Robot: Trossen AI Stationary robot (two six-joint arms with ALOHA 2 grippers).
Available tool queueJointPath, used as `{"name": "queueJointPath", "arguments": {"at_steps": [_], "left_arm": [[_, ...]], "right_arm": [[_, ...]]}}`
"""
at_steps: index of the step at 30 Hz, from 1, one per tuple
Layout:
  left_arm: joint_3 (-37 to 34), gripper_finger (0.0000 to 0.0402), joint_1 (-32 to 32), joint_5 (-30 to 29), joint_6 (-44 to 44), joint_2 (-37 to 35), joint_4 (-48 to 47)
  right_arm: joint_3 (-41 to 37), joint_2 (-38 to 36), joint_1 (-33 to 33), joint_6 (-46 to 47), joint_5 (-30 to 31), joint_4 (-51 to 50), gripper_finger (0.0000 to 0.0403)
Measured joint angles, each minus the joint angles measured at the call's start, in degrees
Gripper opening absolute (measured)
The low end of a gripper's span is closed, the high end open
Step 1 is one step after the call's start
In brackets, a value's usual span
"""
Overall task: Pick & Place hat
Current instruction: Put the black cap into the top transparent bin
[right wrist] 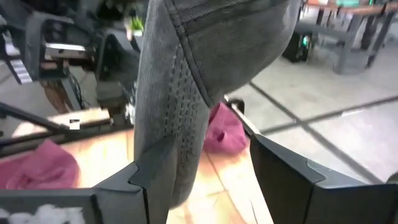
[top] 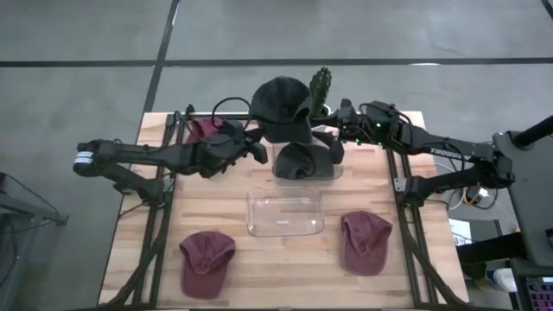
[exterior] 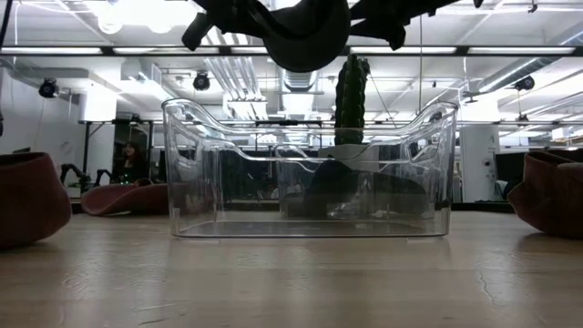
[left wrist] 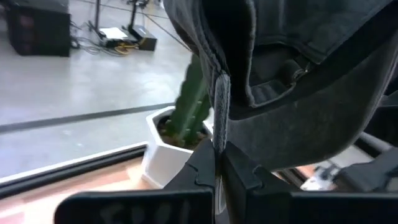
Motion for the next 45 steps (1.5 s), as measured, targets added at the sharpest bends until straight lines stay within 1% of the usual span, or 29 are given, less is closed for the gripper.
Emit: {"name": "queueJointPath", "arguments": {"at_steps": [5,11,17,21,34,40,45], "left_arm": [[-0.04,0.0005,0.40,-2.15,1.59,-1.55,-2.58],[-0.04,0.0005,0.92,-3.33,3.46,-2.25,-2.96],[-0.04,0.0005,0.96,-3.03,3.42,-2.04,-2.67],[-0.04,0.0005,0.96,-2.94,3.39,-2.04,-2.56],[-0.09,0.0005,0.96,-2.91,3.41,-2.01,-2.37],[-0.09,0.0005,0.96,-1.53,3.10,-0.92,-0.84],[-0.09,0.0005,0.93,-0.67,2.46,-0.18,-1.01]], "right_arm": [[3.72,1.01,0.04,-0.18,-0.08,-6.82,0.0199],[5.92,1.03,0.55,-0.32,-0.25,-8.21,0.0199],[6.35,1.12,0.68,0.12,0.76,-7.75,0.0199],[5.30,1.12,0.68,1.18,3.20,-7.16,0.0199],[4.82,2.11,0.68,4.61,2.96,-3.24,0.0199],[4.80,4.96,0.94,5.62,2.93,1.49,0.0199],[5.22,7.71,0.94,6.35,3.23,1.49,0.0191]]}}
